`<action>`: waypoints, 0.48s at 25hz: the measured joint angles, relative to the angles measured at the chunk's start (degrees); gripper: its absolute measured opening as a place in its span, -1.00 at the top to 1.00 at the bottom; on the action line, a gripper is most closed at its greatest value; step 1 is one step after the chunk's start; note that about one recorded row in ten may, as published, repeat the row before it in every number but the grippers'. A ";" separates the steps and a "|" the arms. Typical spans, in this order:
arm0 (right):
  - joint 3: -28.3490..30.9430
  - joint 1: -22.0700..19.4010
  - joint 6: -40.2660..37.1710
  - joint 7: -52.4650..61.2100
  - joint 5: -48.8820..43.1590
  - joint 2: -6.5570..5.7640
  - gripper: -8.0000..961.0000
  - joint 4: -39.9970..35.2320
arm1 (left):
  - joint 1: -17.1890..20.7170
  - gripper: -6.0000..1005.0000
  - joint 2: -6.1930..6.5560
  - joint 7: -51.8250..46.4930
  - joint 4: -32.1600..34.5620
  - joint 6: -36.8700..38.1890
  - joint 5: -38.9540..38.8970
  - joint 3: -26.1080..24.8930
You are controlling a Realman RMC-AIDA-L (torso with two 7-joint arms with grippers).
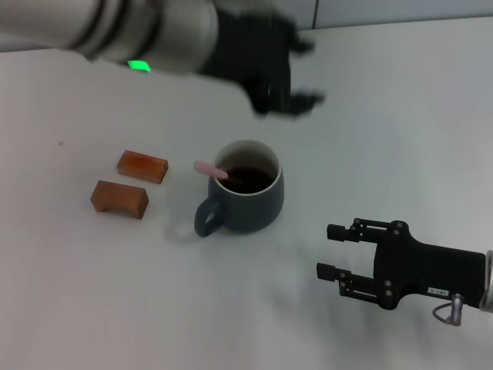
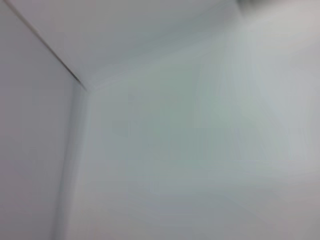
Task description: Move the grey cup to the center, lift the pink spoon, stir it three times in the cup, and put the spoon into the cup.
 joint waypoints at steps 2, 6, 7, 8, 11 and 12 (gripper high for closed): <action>0.01 -0.01 0.00 0.00 0.00 0.00 -0.27 -0.09 | 5.19 -0.20 0.06 5.31 -0.12 -5.24 -12.81 -6.00; 0.01 -0.05 0.09 0.00 0.00 0.00 -0.27 -0.12 | 12.92 -0.20 0.27 18.11 -4.08 -9.18 -37.46 -12.48; 0.01 -0.05 0.12 0.00 0.00 0.00 -0.27 -0.15 | 14.68 -0.20 0.32 21.86 -5.98 -9.00 -43.86 -13.71; 0.01 -0.02 0.15 0.00 0.00 0.00 -0.27 -0.17 | 16.48 -0.19 0.39 25.59 -8.93 -7.43 -50.21 -14.80; 0.01 0.01 0.31 0.00 0.00 -0.05 -0.27 -0.21 | 18.18 -0.20 0.40 31.89 -16.19 -0.29 -58.39 -16.99; 0.01 0.02 0.44 0.00 0.00 -0.05 -0.27 -0.22 | 18.38 -0.20 0.39 34.14 -19.43 2.50 -61.11 -17.95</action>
